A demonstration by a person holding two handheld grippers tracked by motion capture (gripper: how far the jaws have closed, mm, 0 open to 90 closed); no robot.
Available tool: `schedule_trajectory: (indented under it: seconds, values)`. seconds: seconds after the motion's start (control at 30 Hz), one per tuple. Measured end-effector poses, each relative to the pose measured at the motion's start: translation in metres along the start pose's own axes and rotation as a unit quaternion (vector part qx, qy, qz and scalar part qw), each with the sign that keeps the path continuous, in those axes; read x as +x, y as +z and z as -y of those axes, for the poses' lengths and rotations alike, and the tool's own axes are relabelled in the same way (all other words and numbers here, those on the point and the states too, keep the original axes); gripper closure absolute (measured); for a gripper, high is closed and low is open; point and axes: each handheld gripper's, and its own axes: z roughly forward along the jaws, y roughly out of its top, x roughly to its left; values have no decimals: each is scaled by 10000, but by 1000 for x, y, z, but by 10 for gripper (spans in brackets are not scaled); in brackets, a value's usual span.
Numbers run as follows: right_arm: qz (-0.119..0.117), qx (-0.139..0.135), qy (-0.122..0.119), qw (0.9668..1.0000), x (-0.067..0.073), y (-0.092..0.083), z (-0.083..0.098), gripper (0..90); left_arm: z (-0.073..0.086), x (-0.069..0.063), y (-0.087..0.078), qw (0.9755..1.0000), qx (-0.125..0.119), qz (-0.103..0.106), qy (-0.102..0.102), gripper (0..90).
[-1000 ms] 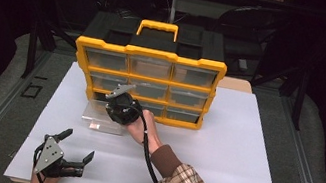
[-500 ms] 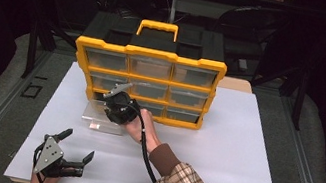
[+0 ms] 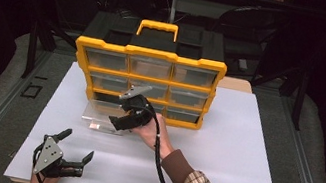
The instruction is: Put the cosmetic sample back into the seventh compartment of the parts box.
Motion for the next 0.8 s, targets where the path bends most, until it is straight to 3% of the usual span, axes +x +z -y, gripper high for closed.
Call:
schedule_trajectory:
  seconds: [0.37, 0.8]
  values:
    - [190, -341, 149, 9991, -15, -40, 32, 43, 0, 0, 0, 10000, 13, -1, 4, 2]
    - [493, -510, 130, 9974, -16, -78, 67, 27, 0, 0, 1, 10000, 22, -3, 15, 2]
